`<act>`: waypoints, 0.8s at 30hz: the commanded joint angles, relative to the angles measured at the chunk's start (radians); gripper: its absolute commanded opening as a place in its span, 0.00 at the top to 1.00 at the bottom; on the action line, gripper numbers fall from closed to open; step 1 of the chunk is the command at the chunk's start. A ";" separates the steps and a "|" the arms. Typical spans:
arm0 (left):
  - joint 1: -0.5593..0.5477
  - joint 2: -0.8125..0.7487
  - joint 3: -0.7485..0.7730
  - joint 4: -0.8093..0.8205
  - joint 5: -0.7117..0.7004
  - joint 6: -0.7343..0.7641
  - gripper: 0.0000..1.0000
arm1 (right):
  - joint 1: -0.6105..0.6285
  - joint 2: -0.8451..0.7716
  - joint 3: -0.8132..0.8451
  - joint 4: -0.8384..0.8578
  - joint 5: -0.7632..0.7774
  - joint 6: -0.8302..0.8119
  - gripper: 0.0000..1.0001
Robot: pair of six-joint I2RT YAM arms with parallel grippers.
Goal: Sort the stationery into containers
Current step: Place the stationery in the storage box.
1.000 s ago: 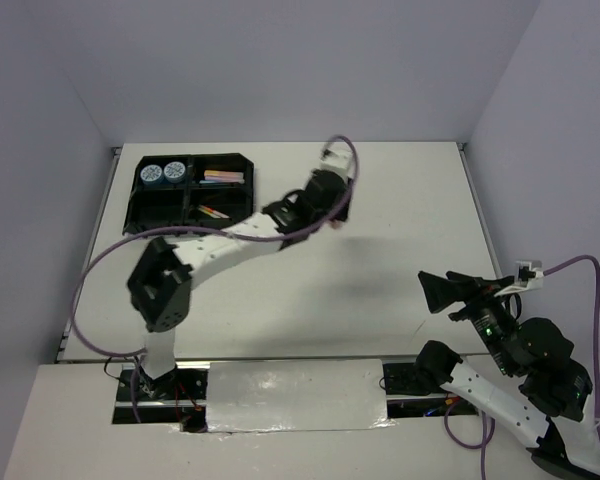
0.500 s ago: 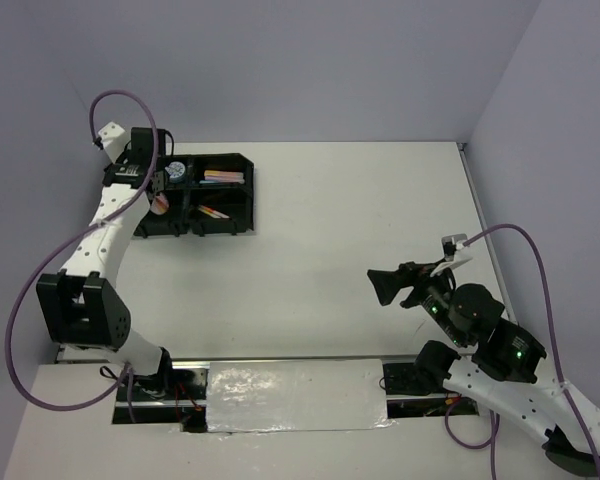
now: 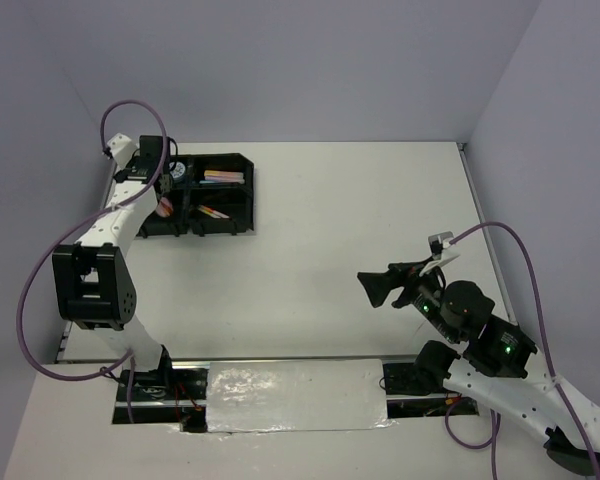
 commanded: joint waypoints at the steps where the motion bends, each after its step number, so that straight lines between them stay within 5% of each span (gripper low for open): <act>1: -0.001 -0.048 -0.044 0.146 0.002 0.018 1.00 | 0.006 0.016 0.001 0.059 -0.015 -0.022 0.00; 10: -0.001 0.036 -0.066 0.167 -0.001 0.018 0.85 | 0.006 0.049 -0.013 0.091 -0.037 -0.013 0.00; 17: -0.001 0.036 -0.116 0.200 -0.014 -0.012 0.22 | 0.006 0.055 -0.021 0.096 -0.044 -0.012 0.00; 24: -0.001 0.021 -0.116 0.193 0.002 -0.014 0.05 | 0.006 0.046 -0.022 0.093 -0.049 -0.010 0.00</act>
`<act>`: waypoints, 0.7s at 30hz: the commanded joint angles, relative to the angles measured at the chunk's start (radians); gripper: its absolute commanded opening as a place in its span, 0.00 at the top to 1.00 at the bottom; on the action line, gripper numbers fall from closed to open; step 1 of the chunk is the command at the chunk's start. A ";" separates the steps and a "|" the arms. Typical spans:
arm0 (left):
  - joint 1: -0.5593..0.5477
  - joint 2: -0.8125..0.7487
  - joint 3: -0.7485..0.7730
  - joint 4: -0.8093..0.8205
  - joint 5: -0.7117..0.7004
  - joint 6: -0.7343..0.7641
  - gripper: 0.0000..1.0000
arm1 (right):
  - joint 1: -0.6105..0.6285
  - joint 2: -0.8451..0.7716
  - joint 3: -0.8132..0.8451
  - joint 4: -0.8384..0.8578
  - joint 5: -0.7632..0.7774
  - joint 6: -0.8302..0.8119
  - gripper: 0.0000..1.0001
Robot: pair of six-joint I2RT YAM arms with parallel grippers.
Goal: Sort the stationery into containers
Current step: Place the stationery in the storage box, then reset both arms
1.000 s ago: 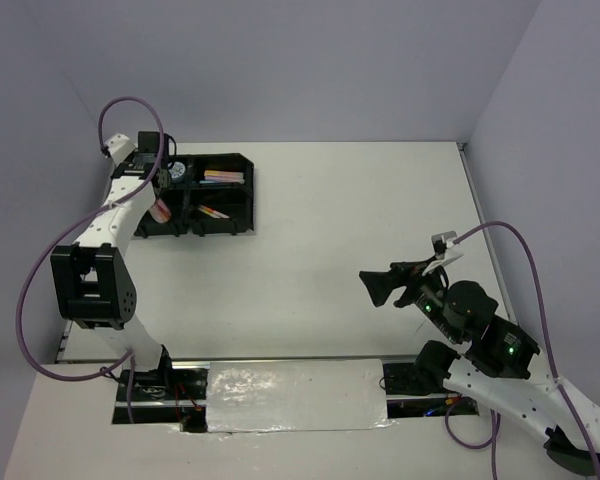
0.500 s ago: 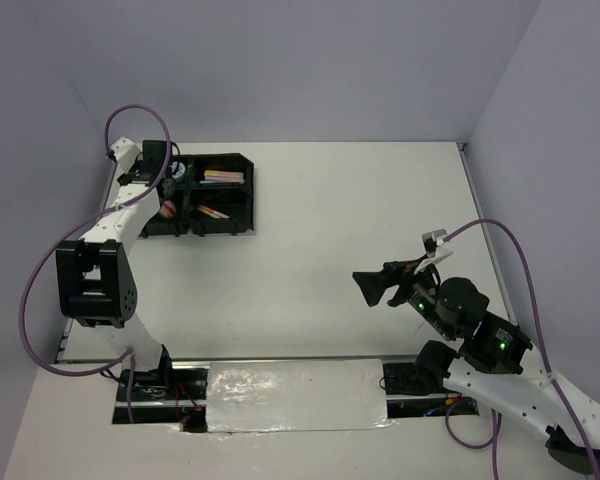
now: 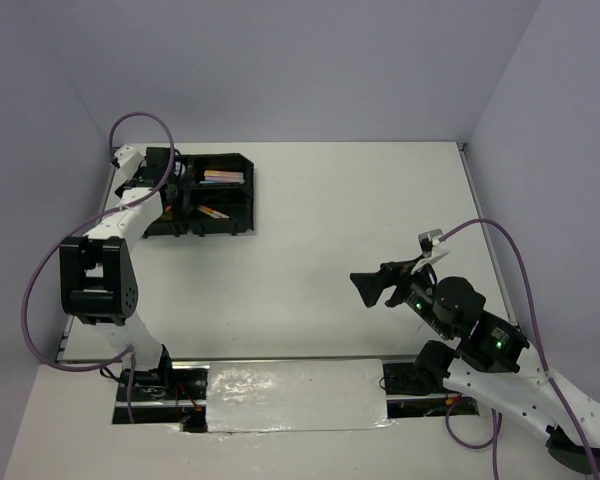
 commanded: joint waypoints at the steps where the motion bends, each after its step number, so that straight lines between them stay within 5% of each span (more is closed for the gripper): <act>1: -0.002 -0.020 0.010 0.029 -0.011 -0.010 0.04 | 0.006 -0.001 -0.007 0.040 -0.006 -0.008 0.00; 14: -0.065 -0.319 0.202 -0.236 0.088 0.063 0.01 | 0.006 0.011 0.010 0.031 0.027 -0.017 0.00; 21: -0.131 -0.638 0.084 -0.384 0.273 0.226 0.01 | 0.008 0.023 0.169 -0.099 0.208 -0.082 0.00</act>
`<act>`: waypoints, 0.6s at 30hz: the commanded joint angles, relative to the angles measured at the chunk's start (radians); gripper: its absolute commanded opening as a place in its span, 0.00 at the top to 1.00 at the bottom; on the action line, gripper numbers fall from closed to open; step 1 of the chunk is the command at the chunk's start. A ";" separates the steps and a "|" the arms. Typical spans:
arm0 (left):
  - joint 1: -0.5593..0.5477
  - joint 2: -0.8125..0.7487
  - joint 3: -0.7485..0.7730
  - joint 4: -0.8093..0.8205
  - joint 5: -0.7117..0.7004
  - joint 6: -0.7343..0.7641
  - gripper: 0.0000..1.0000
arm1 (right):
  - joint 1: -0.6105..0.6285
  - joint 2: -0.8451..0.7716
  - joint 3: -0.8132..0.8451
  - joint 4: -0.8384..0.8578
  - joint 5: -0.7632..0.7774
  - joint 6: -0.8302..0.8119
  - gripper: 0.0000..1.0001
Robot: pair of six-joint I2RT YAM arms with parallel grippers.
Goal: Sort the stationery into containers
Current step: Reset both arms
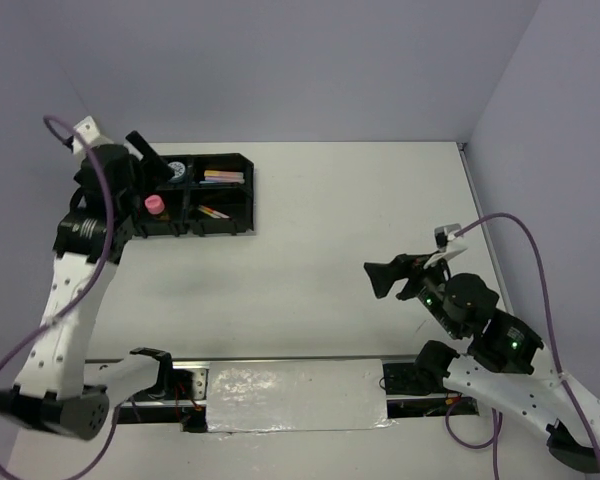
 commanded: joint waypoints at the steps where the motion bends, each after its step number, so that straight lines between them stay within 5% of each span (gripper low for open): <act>1: -0.001 -0.139 -0.087 -0.127 0.111 0.155 0.01 | 0.006 0.012 0.165 -0.057 0.137 -0.060 0.00; 9: -0.027 -0.487 -0.338 -0.160 0.088 0.268 0.01 | 0.009 0.157 0.548 -0.312 0.286 -0.160 0.00; 18: -0.027 -0.780 -0.412 -0.252 0.225 0.220 0.01 | 0.017 0.069 0.595 -0.479 0.263 -0.123 0.00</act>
